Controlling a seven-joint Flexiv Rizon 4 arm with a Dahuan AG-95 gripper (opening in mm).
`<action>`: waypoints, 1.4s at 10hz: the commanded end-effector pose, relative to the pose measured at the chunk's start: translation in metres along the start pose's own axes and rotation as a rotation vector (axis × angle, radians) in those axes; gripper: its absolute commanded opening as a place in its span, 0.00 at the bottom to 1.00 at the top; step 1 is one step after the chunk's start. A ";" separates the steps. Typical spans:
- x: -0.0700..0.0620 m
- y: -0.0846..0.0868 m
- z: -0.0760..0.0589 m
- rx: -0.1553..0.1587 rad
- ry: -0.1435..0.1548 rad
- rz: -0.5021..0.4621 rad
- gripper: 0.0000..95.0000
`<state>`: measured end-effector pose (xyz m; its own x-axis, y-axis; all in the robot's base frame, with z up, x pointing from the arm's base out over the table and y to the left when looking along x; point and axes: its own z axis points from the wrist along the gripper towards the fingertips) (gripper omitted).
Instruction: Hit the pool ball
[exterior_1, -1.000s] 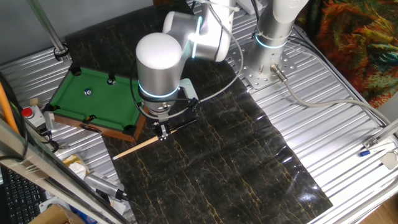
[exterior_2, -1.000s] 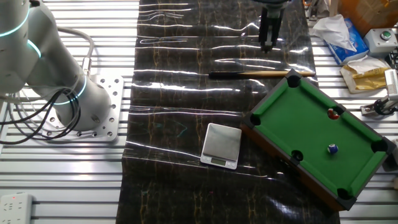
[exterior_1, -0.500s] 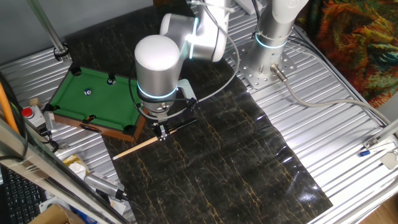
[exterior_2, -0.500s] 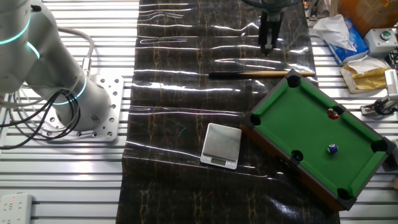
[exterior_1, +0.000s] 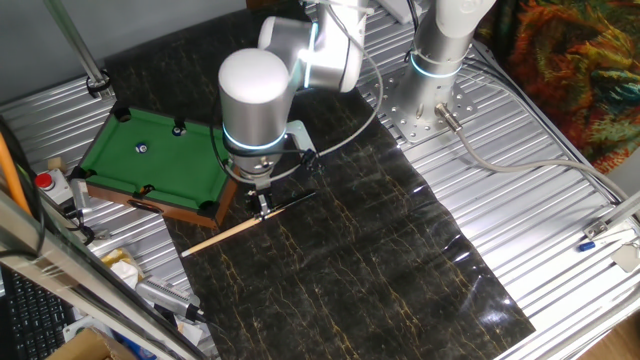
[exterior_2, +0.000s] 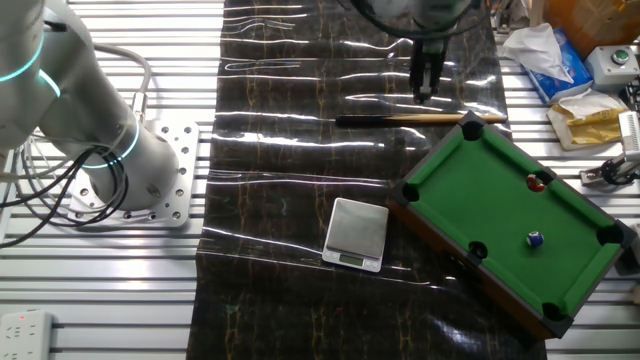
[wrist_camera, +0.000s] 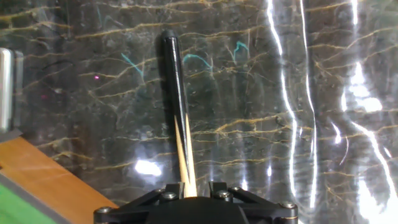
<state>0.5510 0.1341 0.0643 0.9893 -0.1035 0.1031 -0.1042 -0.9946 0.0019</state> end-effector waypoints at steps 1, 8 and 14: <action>-0.001 0.001 0.003 0.009 0.003 -0.002 0.20; -0.010 0.012 0.024 0.017 0.009 -0.008 0.40; -0.014 0.008 0.043 0.021 0.011 -0.005 0.40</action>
<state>0.5391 0.1272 0.0202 0.9887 -0.0988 0.1124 -0.0973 -0.9951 -0.0187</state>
